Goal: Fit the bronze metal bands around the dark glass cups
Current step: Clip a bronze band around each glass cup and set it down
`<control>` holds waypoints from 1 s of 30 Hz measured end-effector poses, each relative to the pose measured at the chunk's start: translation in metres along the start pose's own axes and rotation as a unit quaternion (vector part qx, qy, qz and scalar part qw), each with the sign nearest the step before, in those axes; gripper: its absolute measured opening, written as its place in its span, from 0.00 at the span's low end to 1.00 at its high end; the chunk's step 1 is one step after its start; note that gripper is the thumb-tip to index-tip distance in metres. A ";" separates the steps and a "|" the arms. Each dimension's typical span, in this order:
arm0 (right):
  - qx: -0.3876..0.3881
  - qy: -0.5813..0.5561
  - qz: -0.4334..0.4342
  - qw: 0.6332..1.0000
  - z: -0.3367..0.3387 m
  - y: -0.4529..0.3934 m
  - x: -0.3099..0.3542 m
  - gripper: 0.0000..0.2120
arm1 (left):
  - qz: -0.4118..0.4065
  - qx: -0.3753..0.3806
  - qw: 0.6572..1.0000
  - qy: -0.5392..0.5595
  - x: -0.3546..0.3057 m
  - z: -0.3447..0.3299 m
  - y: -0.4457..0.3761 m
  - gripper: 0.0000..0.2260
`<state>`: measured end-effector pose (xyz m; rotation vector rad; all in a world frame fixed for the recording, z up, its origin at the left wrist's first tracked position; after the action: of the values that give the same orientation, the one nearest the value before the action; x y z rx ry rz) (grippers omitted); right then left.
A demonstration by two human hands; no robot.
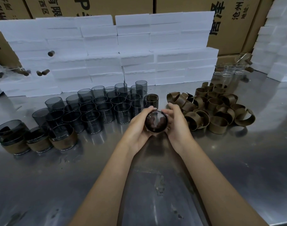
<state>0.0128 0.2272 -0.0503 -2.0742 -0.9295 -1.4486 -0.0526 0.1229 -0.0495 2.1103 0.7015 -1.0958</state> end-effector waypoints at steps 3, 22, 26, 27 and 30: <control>-0.018 -0.024 -0.049 0.998 0.007 0.005 -0.006 0.15 | 0.002 -0.031 0.999 -0.040 0.008 -0.005 0.001 0.14; 0.013 0.029 -0.040 0.999 -0.009 0.014 -0.003 0.20 | -0.031 -0.103 0.994 -0.001 0.012 -0.004 0.012 0.10; 0.010 0.034 -0.040 0.999 -0.010 0.016 -0.002 0.21 | -0.026 -0.096 0.995 0.007 0.013 -0.005 0.012 0.09; 0.010 0.037 -0.040 0.998 -0.009 0.015 -0.001 0.21 | -0.026 -0.098 0.995 0.010 0.013 -0.005 0.013 0.09; 0.013 0.037 -0.035 0.999 -0.010 0.014 -0.001 0.21 | -0.030 -0.108 0.994 0.006 0.012 -0.003 0.013 0.09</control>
<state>0.0169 0.2103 -0.0476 -1.9734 -0.9968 -1.5288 -0.0357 0.1184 -0.0541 1.9240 0.8544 -0.9919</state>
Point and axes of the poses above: each hand's wrist, its own y-axis away from the middle knuckle, its own z-axis out of the back of the hand, x = y × z, the point moved 8 cm from there along -y, towards the middle knuckle, and after that the axes turned 8 degrees about z, right-handed, at the moved point
